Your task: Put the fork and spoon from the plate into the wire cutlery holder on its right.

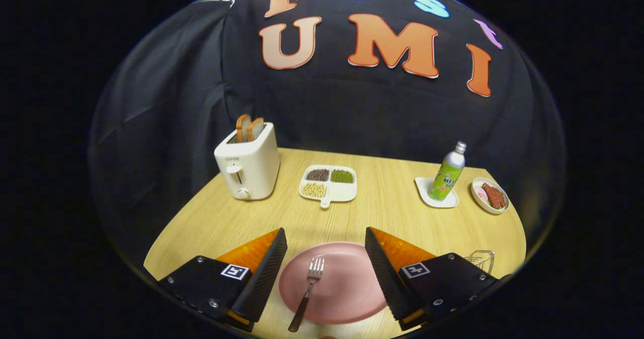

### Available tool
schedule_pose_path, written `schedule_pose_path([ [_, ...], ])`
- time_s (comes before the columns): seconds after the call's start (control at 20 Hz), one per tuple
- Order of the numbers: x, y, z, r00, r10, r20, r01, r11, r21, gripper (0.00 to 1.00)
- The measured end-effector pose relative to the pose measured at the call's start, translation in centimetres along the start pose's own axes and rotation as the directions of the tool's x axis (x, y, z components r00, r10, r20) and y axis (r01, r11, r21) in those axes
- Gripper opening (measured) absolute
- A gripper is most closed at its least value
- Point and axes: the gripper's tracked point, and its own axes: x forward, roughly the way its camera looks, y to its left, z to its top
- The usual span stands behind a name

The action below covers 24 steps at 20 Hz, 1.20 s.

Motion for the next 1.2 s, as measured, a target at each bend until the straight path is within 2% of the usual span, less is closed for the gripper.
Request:
schedule_pose_path([
  [0.15, 0.7, 0.7, -3.8, 0.992, 0.000, -0.123, 0.000, 1.000, 0.000, 0.94],
  [0.5, 1.6, 0.9, -10.1, 0.943, -0.003, -0.334, -0.009, 0.999, -0.035, 0.93],
  [0.7, 1.6, 1.3, -12.8, 0.895, 0.033, -0.445, -0.036, 0.999, 0.001, 0.82],
  [0.8, 1.5, 1.3, -13.2, 0.884, 0.041, -0.466, -0.037, 0.999, 0.018, 0.74],
  [1.0, 1.2, 0.3, -14.0, 0.866, 0.014, -0.500, -0.026, 1.000, -0.016, 0.41],
  [1.05, 1.0, 0.0, -14.5, 0.858, 0.009, -0.514, -0.022, 1.000, -0.020, 0.28],
  [1.2, 0.8, 0.1, -14.6, 0.852, 0.028, -0.523, -0.035, 0.999, -0.004, 0.14],
])
